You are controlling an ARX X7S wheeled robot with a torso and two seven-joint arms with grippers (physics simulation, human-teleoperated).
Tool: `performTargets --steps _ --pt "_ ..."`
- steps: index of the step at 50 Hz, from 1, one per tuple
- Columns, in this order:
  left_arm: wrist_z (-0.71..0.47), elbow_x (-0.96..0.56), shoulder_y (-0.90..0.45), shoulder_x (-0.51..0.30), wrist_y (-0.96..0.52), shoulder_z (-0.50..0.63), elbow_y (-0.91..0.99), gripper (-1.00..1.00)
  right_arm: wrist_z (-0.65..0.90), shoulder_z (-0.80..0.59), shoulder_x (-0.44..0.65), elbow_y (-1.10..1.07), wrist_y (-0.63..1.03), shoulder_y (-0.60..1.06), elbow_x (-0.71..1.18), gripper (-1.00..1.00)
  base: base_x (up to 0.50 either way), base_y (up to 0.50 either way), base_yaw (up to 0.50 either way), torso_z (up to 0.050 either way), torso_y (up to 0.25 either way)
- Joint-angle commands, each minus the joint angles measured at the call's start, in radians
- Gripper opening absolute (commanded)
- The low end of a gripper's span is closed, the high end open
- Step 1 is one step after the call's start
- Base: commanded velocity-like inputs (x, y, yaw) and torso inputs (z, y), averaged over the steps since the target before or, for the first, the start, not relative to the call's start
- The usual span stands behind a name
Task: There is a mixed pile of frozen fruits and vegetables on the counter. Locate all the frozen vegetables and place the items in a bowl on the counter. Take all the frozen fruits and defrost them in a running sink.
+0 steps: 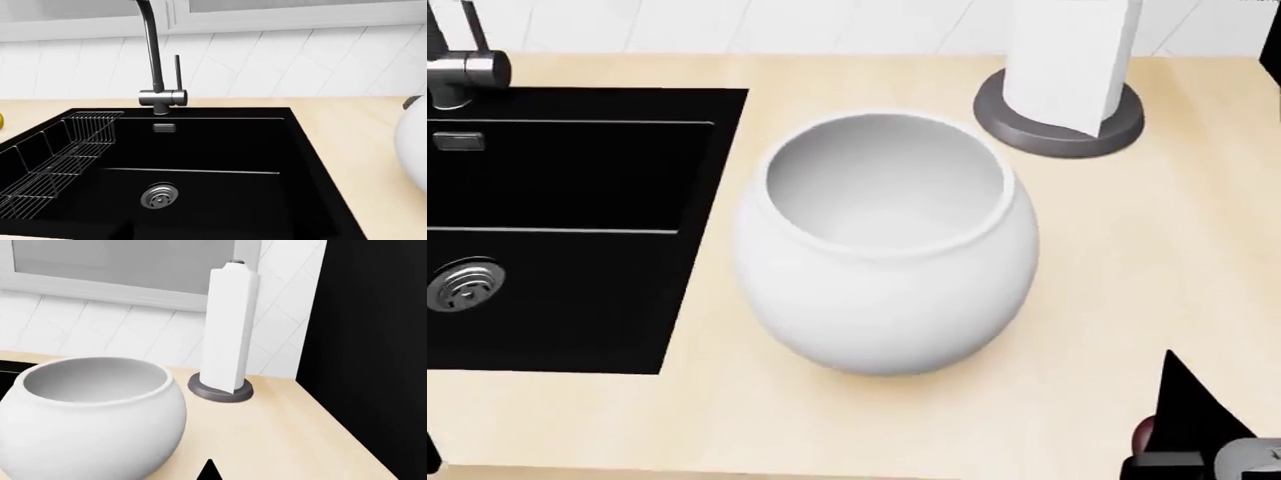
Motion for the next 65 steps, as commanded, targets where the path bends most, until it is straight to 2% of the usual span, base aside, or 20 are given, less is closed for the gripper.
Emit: performTargets --steps 1,22,65 --pt "0.021 0.010 -0.006 0.020 0.011 -0.033 0.000 1.00 -0.024 -0.004 -0.005 0.017 -0.025 0.004 -0.029 -1.00 -0.06 0.50 0.00 0.000 0.000" --pt "0.012 0.008 -0.002 0.015 0.022 -0.025 -0.004 1.00 0.001 -0.026 0.015 0.026 -0.078 -0.019 -0.066 -1.00 0.03 0.50 0.00 0.000 0.000" --pt "-0.004 -0.013 0.000 0.007 0.027 -0.025 0.002 1.00 0.059 -0.071 0.058 0.029 -0.105 -0.016 -0.053 -1.00 0.19 0.50 0.00 0.000 0.000"
